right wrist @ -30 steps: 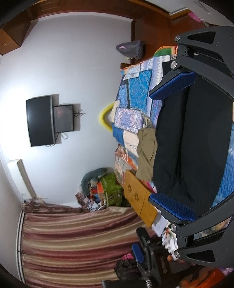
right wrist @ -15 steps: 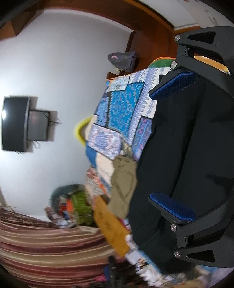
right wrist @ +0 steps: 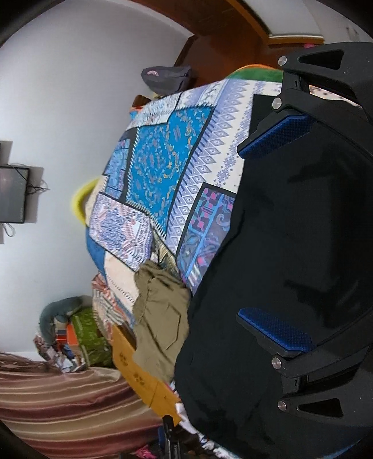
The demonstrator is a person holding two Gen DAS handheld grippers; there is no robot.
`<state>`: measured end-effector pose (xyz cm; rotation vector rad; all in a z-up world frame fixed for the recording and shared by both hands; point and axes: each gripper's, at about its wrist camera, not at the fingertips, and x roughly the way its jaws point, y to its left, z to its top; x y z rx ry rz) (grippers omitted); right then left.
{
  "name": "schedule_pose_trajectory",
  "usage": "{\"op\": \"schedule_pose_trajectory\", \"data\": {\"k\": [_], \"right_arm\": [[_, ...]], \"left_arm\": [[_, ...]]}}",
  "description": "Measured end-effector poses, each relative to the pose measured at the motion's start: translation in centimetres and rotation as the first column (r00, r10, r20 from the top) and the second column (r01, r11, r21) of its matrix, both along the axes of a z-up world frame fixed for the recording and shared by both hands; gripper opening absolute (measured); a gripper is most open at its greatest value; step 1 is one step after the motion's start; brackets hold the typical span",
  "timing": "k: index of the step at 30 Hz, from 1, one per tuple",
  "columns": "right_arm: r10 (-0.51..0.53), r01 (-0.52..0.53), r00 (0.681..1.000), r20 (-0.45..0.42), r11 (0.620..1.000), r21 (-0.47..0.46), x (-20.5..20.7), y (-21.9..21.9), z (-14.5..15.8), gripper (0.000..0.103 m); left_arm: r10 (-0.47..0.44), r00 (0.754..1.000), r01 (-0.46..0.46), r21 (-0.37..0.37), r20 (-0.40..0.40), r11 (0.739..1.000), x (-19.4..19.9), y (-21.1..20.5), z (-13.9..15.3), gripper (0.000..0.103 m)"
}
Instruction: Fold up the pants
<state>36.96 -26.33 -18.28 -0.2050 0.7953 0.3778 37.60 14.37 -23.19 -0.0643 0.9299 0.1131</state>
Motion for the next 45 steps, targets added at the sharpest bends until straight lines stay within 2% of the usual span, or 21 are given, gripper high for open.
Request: {"op": "schedule_pose_trajectory", "data": {"k": [2,3,5,8,11,13,15,18,19,23,25,26,29,31,34,38,45], "right_arm": [[0.015,-0.016,1.000,-0.020,1.000,-0.019,1.4,0.6,-0.9,0.102],[0.023,-0.024,0.999,-0.027,0.999,-0.026,2.0,0.9,-1.2,0.101],[0.047,-0.049,0.998,-0.043,0.998,-0.042,3.1,1.4,-2.1,0.101],[0.094,-0.097,0.993,-0.077,0.994,-0.042,4.4,2.5,-3.2,0.101],[0.130,-0.139,0.986,-0.103,0.987,-0.084,5.4,4.1,-4.6,0.100],[0.158,-0.173,0.981,-0.115,0.976,-0.133,5.8,5.1,-5.4,0.088],[0.177,-0.198,0.975,-0.134,0.966,-0.165,6.4,5.7,-6.0,0.081],[0.207,-0.238,0.963,-0.170,0.953,-0.188,7.3,6.2,-6.6,0.080],[0.217,-0.250,0.960,-0.177,0.949,-0.191,7.5,6.3,-6.8,0.080],[0.247,-0.281,0.948,-0.200,0.945,-0.166,8.1,6.3,-7.0,0.078],[0.249,-0.282,0.946,-0.206,0.948,-0.146,8.2,6.2,-7.1,0.071],[0.253,-0.284,0.946,-0.203,0.948,-0.145,8.1,6.2,-7.0,0.069],[0.268,-0.297,0.943,-0.199,0.946,-0.131,7.6,6.6,-6.8,0.046],[0.285,-0.311,0.935,-0.212,0.945,-0.102,7.5,6.9,-6.7,0.023],[0.285,-0.311,0.931,-0.227,0.946,-0.091,7.4,7.4,-6.6,0.011],[0.243,-0.260,0.952,-0.185,0.963,-0.070,7.4,6.8,-5.1,0.009],[0.221,-0.225,0.972,-0.081,0.974,-0.039,5.8,5.6,-0.8,0.008]], "left_arm": [[0.006,0.998,-0.007,-0.018,-0.059,1.000,1.3,1.0,-1.6,0.085],[0.008,0.996,-0.010,-0.021,-0.093,1.000,1.8,1.5,-2.4,0.082],[0.015,0.989,-0.018,-0.018,-0.150,1.000,2.9,2.1,-3.8,0.069],[0.024,0.980,-0.031,-0.033,-0.197,0.999,4.2,2.5,-5.3,0.067],[0.021,0.971,-0.037,-0.063,-0.238,0.997,5.4,2.8,-6.5,0.065],[0.020,0.967,-0.037,-0.062,-0.254,0.997,6.0,2.8,-6.9,0.065],[0.016,0.961,-0.034,-0.061,-0.277,0.998,6.7,3.0,-7.5,0.065],[0.013,0.948,-0.045,-0.095,-0.318,0.994,7.7,3.5,-8.4,0.065],[0.007,0.946,-0.045,-0.112,-0.325,0.993,8.0,3.6,-8.7,0.063],[-0.026,0.940,-0.027,-0.147,-0.341,0.989,8.6,3.2,-9.3,0.043],[-0.009,0.942,-0.042,-0.146,-0.335,0.988,8.7,3.3,-9.2,0.038],[0.005,0.944,-0.056,-0.146,-0.329,0.988,8.5,3.4,-9.1,0.030],[0.026,0.957,-0.067,-0.134,-0.288,0.989,7.9,3.6,-8.3,0.015],[0.029,0.963,-0.063,-0.118,-0.269,0.991,7.4,3.3,-7.7,0.012],[0.028,0.970,-0.048,-0.074,-0.242,0.996,7.0,2.6,-6.6,0.009],[0.035,0.992,-0.041,-0.042,-0.120,0.998,6.0,2.5,-2.9,0.009],[0.003,1.000,-0.003,-0.003,-0.017,1.000,4.4,1.2,2.9,0.009]]}}
